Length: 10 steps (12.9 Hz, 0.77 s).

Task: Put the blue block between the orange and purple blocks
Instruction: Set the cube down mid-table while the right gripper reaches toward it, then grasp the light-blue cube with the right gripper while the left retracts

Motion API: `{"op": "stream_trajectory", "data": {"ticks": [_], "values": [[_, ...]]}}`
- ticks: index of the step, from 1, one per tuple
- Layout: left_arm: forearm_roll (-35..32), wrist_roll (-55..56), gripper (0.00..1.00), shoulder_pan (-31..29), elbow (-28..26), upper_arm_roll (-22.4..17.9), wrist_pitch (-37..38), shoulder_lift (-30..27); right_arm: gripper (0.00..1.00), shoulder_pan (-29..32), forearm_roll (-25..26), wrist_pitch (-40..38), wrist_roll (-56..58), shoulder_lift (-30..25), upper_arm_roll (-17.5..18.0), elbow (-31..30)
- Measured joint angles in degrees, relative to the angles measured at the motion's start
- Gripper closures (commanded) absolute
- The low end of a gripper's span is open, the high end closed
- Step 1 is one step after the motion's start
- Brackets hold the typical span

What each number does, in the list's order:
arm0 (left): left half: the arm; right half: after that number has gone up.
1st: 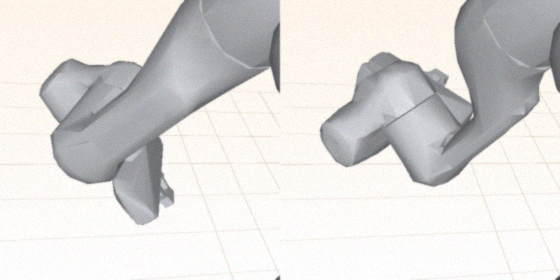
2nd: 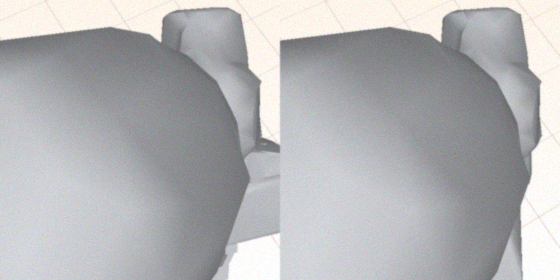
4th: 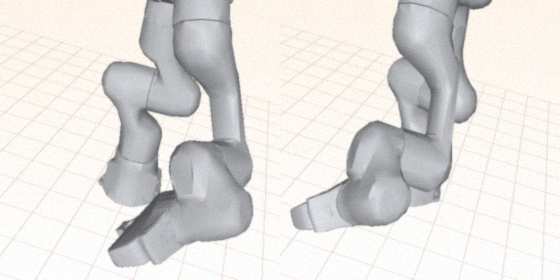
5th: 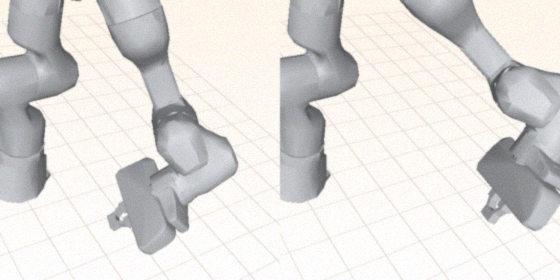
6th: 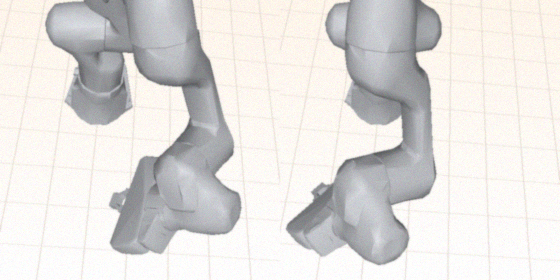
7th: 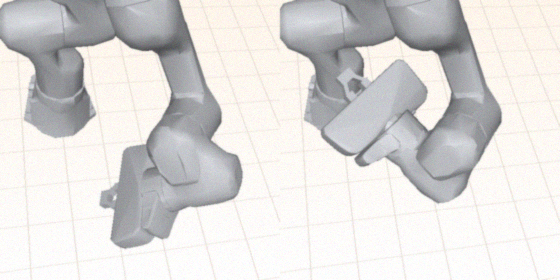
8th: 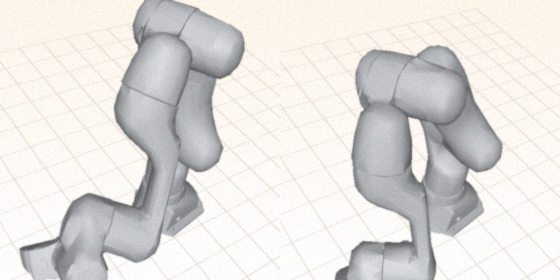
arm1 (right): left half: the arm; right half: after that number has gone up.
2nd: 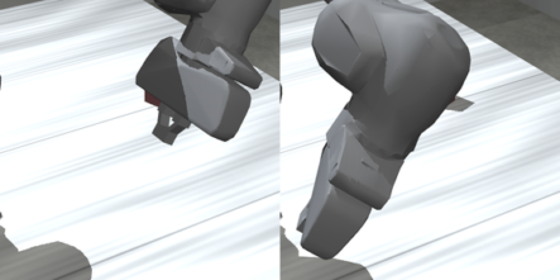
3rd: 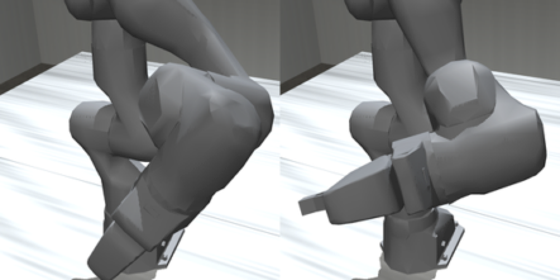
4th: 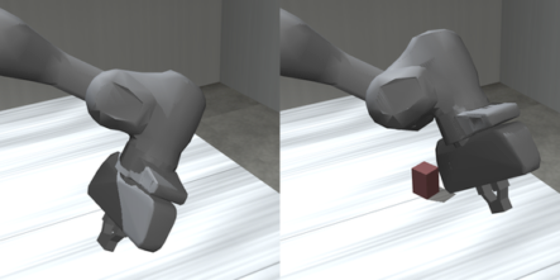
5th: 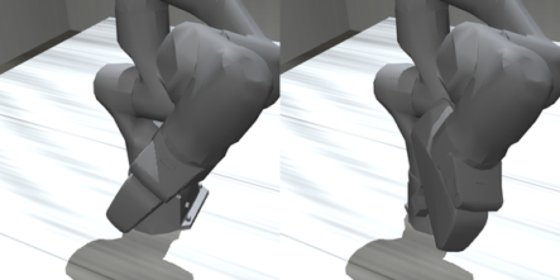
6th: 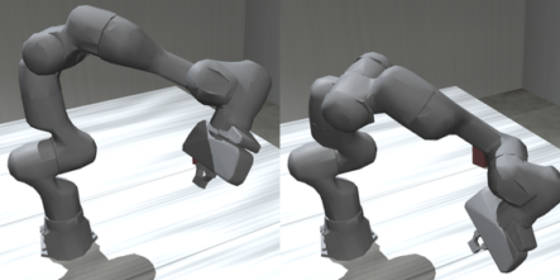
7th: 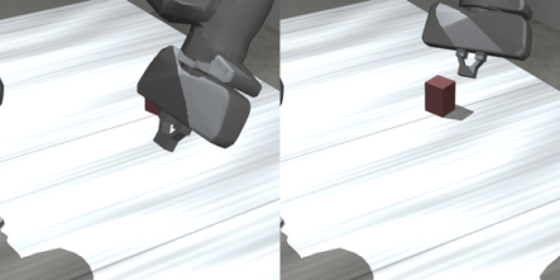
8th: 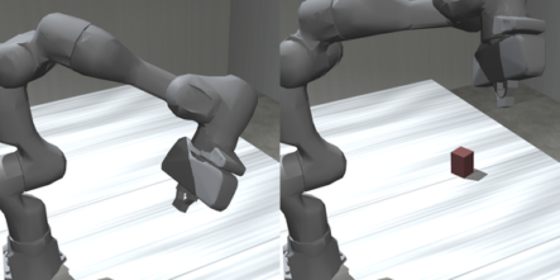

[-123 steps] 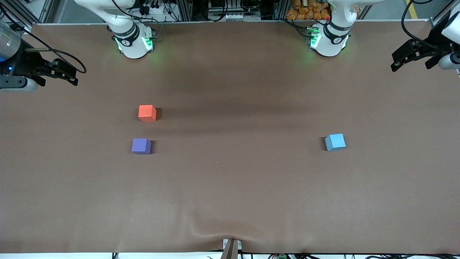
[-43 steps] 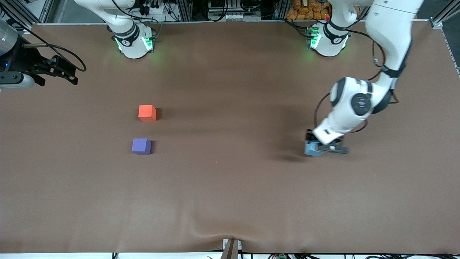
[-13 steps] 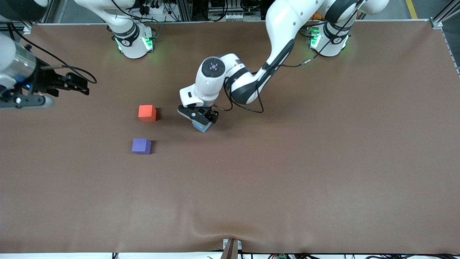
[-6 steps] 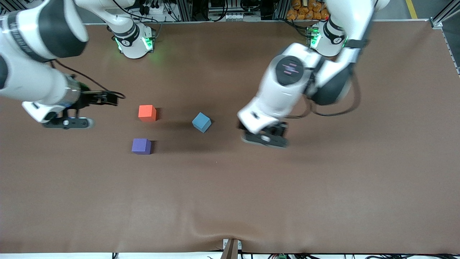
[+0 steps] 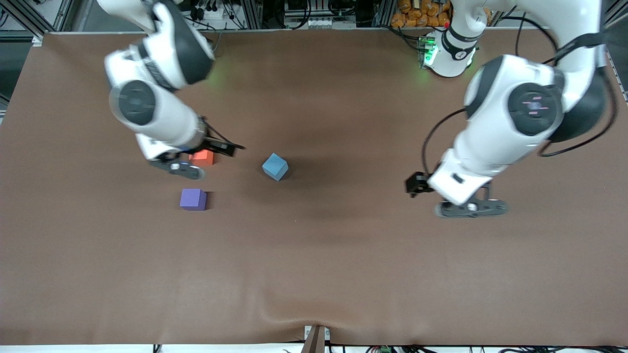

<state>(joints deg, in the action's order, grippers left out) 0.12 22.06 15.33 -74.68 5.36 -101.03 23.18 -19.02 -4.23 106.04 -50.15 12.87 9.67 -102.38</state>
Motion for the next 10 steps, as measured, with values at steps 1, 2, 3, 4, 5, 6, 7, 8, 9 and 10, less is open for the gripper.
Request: {"op": "stream_trajectory", "data": {"ticks": [1, 2, 3, 4, 5, 6, 7, 8, 9, 10], "values": [[0.0, -0.78, 0.0, -1.05, -0.19, 0.01, 0.47, -0.36, 0.0, -1.92, -0.01, 3.47, -4.0, 0.61, 0.01, -1.95], [0.0, -1.11, 0.0, -1.82, -0.32, 0.02, 1.27, -0.61, 0.0, -3.68, -0.01, 6.25, -7.34, 1.48, 0.01, -3.26], [0.0, -1.17, 0.0, -2.38, -0.35, 0.0, 2.03, -0.86, 0.0, -5.3, -0.01, 8.92, -10.15, 2.7, 0.0, -4.04], [0.0, -1.17, 0.0, -3.0, -0.37, 0.0, 2.7, -1.36, 0.0, -6.74, 0.06, 11.1, -12.3, 4.2, -0.02, -4.32], [0.0, -1.18, 0.0, -3.78, -0.38, 0.0, 3.68, -2.22, 0.0, -8.11, 0.48, 12.55, -13.93, 5.82, -0.05, -4.43], [0.0, -1.45, 0.0, -4.82, -0.4, 0.02, 4.91, -3.41, 0.0, -9.34, 1.93, 13.44, -15.94, 7.42, -0.08, -4.48], [0.0, -2.02, 0.0, -5.84, -0.43, 0.03, 6.11, -4.74, 0.0, -10.16, 4.17, 14.45, -18.38, 8.87, -0.09, -4.54], [0.0, -2.77, 0.0, -6.62, -0.5, 0.04, 7.14, -6.04, 0.0, -10.6, 5.88, 15.98, -20.04, 10.26, -0.12, -4.61], [0.0, -3.25, 0.0, -7.25, -0.61, 0.05, 8.09, -7.21, 0.0, -10.89, 6.96, 17.71, -20.76, 11.76, -0.17, -4.7], [0.0, -3.81, 0.0, -7.76, -0.83, 0.08, 8.77, -8.18, 0.0, -11.03, 8.02, 19.42, -21.2, 13.35, -0.22, -4.76]]}}
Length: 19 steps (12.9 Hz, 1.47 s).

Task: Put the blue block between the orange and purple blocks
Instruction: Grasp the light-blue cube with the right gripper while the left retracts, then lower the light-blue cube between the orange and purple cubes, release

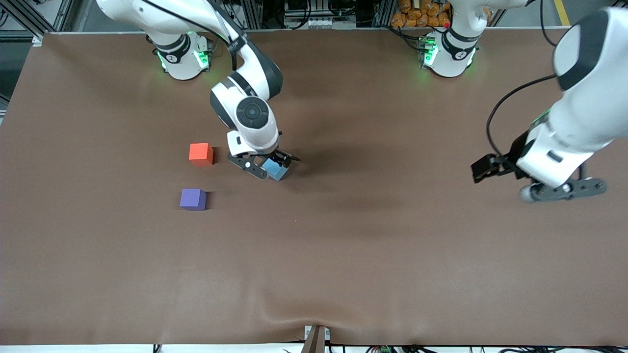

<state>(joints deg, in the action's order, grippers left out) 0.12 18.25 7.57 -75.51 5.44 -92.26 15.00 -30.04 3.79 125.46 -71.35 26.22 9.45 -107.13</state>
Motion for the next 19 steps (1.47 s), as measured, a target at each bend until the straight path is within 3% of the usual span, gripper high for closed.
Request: {"op": "stream_trajectory", "data": {"ticks": [3, 4, 5, 6, 9, 11, 15, 17, 19], "values": [[0.0, -0.59, 0.0, -0.72, -1.09, 0.03, 0.33, -1.26, 0.0, -0.14, 1.06, 4.48, -1.84, 3.28, -0.17, -0.04], [0.0, -0.6, 0.0, -0.77, -1.39, 0.05, 0.33, -1.56, 0.11, -0.47, 1.64, 5.33, -2.27, 4.15, -0.17, -0.05], [0.0, -0.6, 0.0, -0.77, -1.65, 0.08, 0.35, -1.99, 0.6, -0.88, 2.86, 5.86, -2.67, 5.09, -0.17, -0.05], [0.0, -0.6, 0.0, -0.78, -1.94, 0.09, 0.46, -2.59, 0.98, -1.22, 3.58, 6.45, -2.98, 5.83, -0.17, -0.05], [0.0, -0.6, 0.0, -1.6, -2.78, 0.12, 1.51, -4.81, 1.0, -1.33, 4.12, 6.04, -2.95, 6.18, -0.42, 0.3], [0.0, -0.89, 0.0, -3.01, -3.14, 0.17, 1.85, -5.68, 1.0, -0.26, 4.06, -1.27, 2.61, 5.0, -0.77, 2.27], [0.0, -1.27, 0.0, -3.41, -3.95, 0.35, 1.93, -5.84, 1.0, 8.69, 0.97, -25.07, 33.24, -3.77, -1.44, 8.31], [0.0, -1.27, 0.0, -3.56, -4.25, 0.37, 1.93, -5.87, 1.0, 15.14, 0.65, -28.71, 49.81, -7.87, -1.77, 8.05], [0.0, -1.27, 0.0, -4.39, -4.24, 0.37, 2.02, -6.46, 1.0, 18.53, 0.36, -26.57, 56.32, -9.91, -1.88, 5.42]]}}
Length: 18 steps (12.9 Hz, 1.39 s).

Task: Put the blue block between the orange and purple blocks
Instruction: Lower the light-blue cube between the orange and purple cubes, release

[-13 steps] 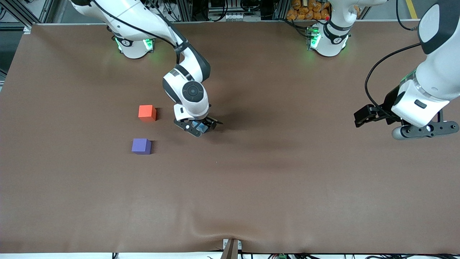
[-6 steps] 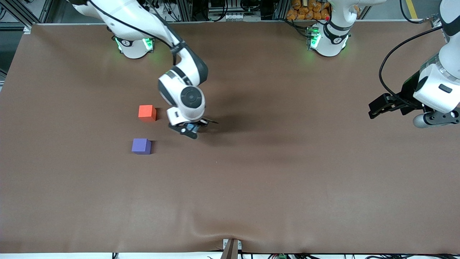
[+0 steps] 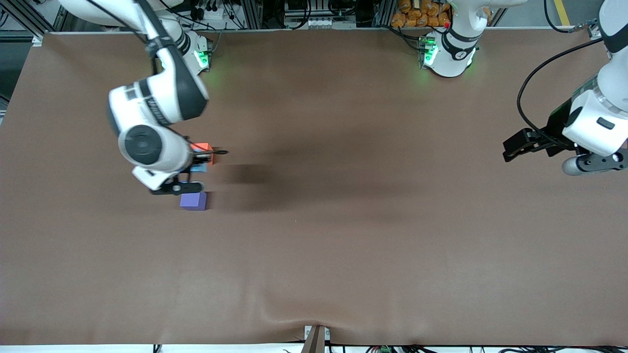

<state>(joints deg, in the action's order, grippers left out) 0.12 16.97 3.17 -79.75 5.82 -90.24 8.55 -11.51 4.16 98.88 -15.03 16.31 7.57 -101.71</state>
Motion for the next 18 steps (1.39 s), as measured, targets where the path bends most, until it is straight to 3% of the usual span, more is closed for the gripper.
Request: {"op": "stream_trajectory", "data": {"ticks": [4, 8, 11, 18], "values": [[0.02, -4.8, 0.0, -4.33, -0.04, -0.03, 1.28, -2.14, 1.0, 0.53, -0.01, 14.39, 0.64, -2.5, 0.05, -11.49], [0.03, -6.35, 0.0, -5.35, -0.17, -0.02, 2.87, -3.08, 1.0, 3.39, -0.01, 22.06, 0.66, -3.01, 0.02, -17.82], [0.02, -7.99, 0.0, -6.72, -0.19, -0.04, 3.22, -3.28, 1.0, 4.8, -0.01, 27.23, 0.86, -3.02, 0.01, -21.18], [0.03, -8.11, 0.0, -7.25, -0.19, 0.1, 4.04, -3.92, 1.0, 4.8, -0.01, 30.33, 0.86, -2.92, 0.2, -22.86]]}}
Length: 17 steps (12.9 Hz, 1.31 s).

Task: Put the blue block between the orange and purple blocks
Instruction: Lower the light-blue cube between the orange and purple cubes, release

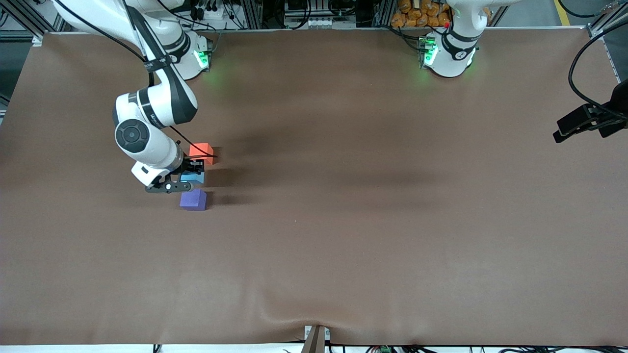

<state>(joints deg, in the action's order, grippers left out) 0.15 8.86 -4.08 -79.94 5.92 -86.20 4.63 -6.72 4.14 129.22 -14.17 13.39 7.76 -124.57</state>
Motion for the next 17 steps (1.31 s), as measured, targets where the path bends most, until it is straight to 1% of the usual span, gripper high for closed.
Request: {"op": "stream_trajectory", "data": {"ticks": [6, 11, 17], "values": [[0.0, 0.0, 0.0, 0.1, -0.03, 0.47, 0.23, 0.0, 1.0, 0.0, 0.0, 5.62, 0.0, 1.38, -0.01, -3.35], [0.0, 0.0, 0.0, 0.1, -0.03, 0.48, 0.86, -0.32, 1.0, 0.01, -0.03, 9.19, -0.09, 3.81, -0.06, -3.95], [0.0, -0.01, 0.0, 0.02, -0.03, 0.42, 1.58, -0.54, 1.0, 1.39, -0.05, 9.84, -0.13, 5.2, -0.26, -4.01]]}}
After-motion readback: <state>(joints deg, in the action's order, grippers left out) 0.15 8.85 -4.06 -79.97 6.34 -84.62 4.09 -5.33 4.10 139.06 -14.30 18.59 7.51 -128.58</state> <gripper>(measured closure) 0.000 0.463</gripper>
